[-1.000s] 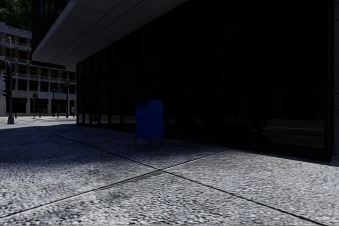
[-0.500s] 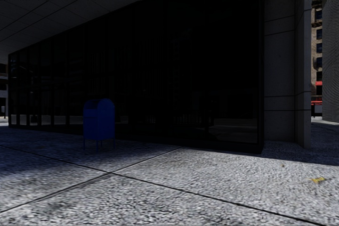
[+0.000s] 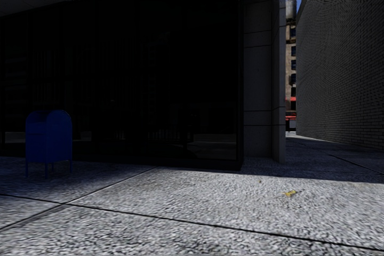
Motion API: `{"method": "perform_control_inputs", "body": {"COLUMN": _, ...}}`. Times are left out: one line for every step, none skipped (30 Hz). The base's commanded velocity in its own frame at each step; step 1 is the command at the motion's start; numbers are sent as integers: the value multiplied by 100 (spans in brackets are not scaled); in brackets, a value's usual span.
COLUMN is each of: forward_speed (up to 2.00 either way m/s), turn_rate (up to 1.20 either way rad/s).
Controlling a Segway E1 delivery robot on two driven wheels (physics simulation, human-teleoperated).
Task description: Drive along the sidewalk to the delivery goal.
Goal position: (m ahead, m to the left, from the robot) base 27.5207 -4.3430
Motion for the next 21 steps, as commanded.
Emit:
{"method": "perform_control_inputs", "body": {"forward_speed": 0, "turn_rate": -46}}
{"method": "perform_control_inputs", "body": {"forward_speed": 0, "turn_rate": -42}}
{"method": "perform_control_inputs", "body": {"forward_speed": 0, "turn_rate": -42}}
{"method": "perform_control_inputs", "body": {"forward_speed": 0, "turn_rate": -38}}
{"method": "perform_control_inputs", "body": {"forward_speed": 0, "turn_rate": -36}}
{"method": "perform_control_inputs", "body": {"forward_speed": 0, "turn_rate": -36}}
{"method": "perform_control_inputs", "body": {"forward_speed": 0, "turn_rate": -36}}
{"method": "perform_control_inputs", "body": {"forward_speed": 0, "turn_rate": -36}}
{"method": "perform_control_inputs", "body": {"forward_speed": 0, "turn_rate": -35}}
{"method": "perform_control_inputs", "body": {"forward_speed": 0, "turn_rate": -35}}
{"method": "perform_control_inputs", "body": {"forward_speed": 0, "turn_rate": -35}}
{"method": "perform_control_inputs", "body": {"forward_speed": 0, "turn_rate": -33}}
{"method": "perform_control_inputs", "body": {"forward_speed": 0, "turn_rate": -30}}
{"method": "perform_control_inputs", "body": {"forward_speed": 0, "turn_rate": -30}}
{"method": "perform_control_inputs", "body": {"forward_speed": 0, "turn_rate": -29}}
{"method": "perform_control_inputs", "body": {"forward_speed": 0, "turn_rate": -29}}
{"method": "perform_control_inputs", "body": {"forward_speed": 0, "turn_rate": -29}}
{"method": "perform_control_inputs", "body": {"forward_speed": 0, "turn_rate": -29}}
{"method": "perform_control_inputs", "body": {"forward_speed": 0, "turn_rate": -29}}
{"method": "perform_control_inputs", "body": {"forward_speed": 0, "turn_rate": -29}}
{"method": "perform_control_inputs", "body": {"forward_speed": 0, "turn_rate": -29}}
